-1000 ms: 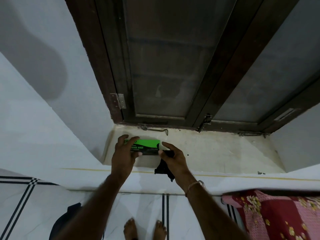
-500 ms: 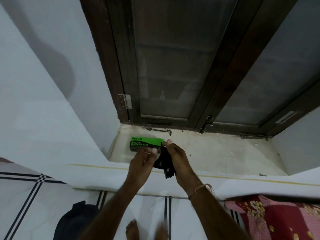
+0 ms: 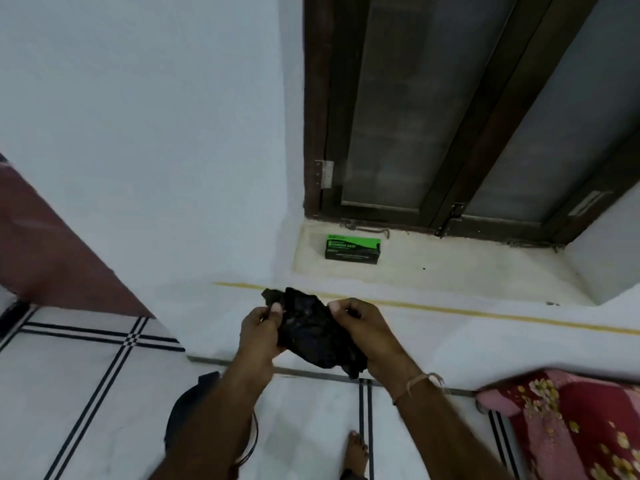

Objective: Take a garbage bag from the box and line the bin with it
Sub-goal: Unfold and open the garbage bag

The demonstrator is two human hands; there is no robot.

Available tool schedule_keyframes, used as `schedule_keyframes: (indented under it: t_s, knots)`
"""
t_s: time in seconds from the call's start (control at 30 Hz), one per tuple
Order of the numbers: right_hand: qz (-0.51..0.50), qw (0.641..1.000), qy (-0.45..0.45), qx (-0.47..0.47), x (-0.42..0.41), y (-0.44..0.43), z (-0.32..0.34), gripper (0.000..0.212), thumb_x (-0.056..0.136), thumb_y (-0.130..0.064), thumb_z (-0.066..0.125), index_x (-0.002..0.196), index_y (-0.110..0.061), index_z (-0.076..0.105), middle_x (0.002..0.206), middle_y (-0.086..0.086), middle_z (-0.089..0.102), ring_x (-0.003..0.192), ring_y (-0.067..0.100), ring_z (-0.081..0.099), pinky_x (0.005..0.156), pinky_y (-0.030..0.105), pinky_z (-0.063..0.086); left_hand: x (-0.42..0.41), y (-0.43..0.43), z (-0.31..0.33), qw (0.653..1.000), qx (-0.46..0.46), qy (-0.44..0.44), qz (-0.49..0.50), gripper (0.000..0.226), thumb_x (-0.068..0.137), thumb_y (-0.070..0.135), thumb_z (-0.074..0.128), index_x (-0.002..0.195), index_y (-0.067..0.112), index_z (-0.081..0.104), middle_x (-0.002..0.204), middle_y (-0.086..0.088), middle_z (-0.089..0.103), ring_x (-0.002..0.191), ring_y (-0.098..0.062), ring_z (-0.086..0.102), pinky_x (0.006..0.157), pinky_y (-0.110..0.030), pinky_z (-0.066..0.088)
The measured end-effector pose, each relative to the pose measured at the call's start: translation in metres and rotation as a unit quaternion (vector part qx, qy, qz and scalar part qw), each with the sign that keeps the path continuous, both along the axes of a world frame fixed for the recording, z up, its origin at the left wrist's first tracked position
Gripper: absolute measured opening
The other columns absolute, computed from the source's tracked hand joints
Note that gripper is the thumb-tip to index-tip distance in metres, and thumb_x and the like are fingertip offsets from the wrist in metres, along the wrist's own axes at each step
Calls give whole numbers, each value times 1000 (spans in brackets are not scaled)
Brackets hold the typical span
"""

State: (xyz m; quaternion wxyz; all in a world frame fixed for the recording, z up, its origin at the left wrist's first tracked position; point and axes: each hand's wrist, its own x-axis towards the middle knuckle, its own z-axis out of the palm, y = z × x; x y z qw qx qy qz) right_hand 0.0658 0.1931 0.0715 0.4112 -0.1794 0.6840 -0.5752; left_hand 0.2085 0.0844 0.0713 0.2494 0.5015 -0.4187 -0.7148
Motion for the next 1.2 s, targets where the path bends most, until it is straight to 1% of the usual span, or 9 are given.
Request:
schedule_keyframes:
  t_s: [0.17, 0.27, 0.33, 0.5, 0.63, 0.83, 1.0, 1.13, 1.2]
  knots:
    - [56, 997, 49, 34, 124, 5, 0, 47, 97, -44, 65, 90, 2, 66, 83, 8, 68, 82, 22, 67, 75, 35, 54, 119, 17, -6, 983, -76, -17, -165, 79, 86, 68, 64, 152, 45, 27, 123, 0, 69, 112, -15, 68, 96, -42, 57]
    - [51, 998, -15, 19, 199, 13, 17, 33, 99, -37, 66, 90, -5, 69, 85, 9, 72, 83, 23, 71, 75, 34, 58, 192, 36, 5, 954, -119, -46, -272, 62, 76, 63, 74, 117, 17, 67, 102, -3, 77, 91, -14, 74, 81, -31, 60]
    - [11, 999, -31, 14, 227, 23, 24, 28, 95, -33, 72, 94, -5, 72, 98, 16, 76, 94, 29, 75, 82, 37, 61, 230, 41, 6, 968, -79, -38, -233, 46, 86, 50, 72, 102, 6, 73, 95, -10, 79, 85, -21, 76, 77, -36, 63]
    - [66, 995, -51, 48, 303, 56, 43, 33, 92, -24, 77, 110, 2, 72, 91, 13, 77, 72, 18, 75, 57, 24, 57, 320, 38, -2, 997, 7, 3, -83, 39, 100, 38, 61, 125, 9, 67, 119, -16, 74, 107, -29, 72, 67, -32, 63]
    - [50, 996, -65, 20, 347, 80, 41, 34, 88, -19, 80, 111, 5, 71, 97, 15, 77, 84, 23, 74, 67, 27, 60, 381, 45, -8, 997, 52, 43, 45, 34, 107, 23, 51, 133, 3, 60, 131, -22, 66, 109, -33, 66, 73, -43, 62]
    - [33, 997, -66, 1, 405, 118, 29, 22, 90, -16, 79, 103, 0, 74, 92, 14, 76, 82, 22, 73, 71, 29, 61, 450, 99, -1, 992, 12, -71, -102, 39, 93, 52, 66, 107, 17, 76, 99, -1, 79, 95, -20, 72, 66, -27, 55]
    - [11, 998, -65, -12, 451, 146, 28, 21, 90, -8, 77, 106, 4, 73, 92, 10, 75, 86, 17, 71, 75, 23, 59, 494, 117, -5, 995, 97, -12, 9, 44, 105, 43, 49, 116, 4, 65, 107, -13, 73, 88, -22, 69, 83, -41, 58]
    - [16, 1000, -3, 22, 493, 140, 29, 23, 86, -8, 81, 103, 4, 73, 90, 12, 73, 84, 21, 70, 74, 29, 60, 512, 144, 17, 978, 106, 50, -173, 68, 91, 71, 45, 124, 15, 67, 114, -8, 77, 103, -22, 75, 84, -35, 58]
    - [16, 999, 8, 28, 511, 129, 30, 25, 86, -8, 81, 104, 5, 71, 90, 12, 74, 83, 20, 71, 71, 27, 60, 518, 146, 25, 959, 58, 55, -273, 63, 97, 66, 41, 129, 17, 66, 121, -11, 76, 112, -26, 74, 90, -37, 60]
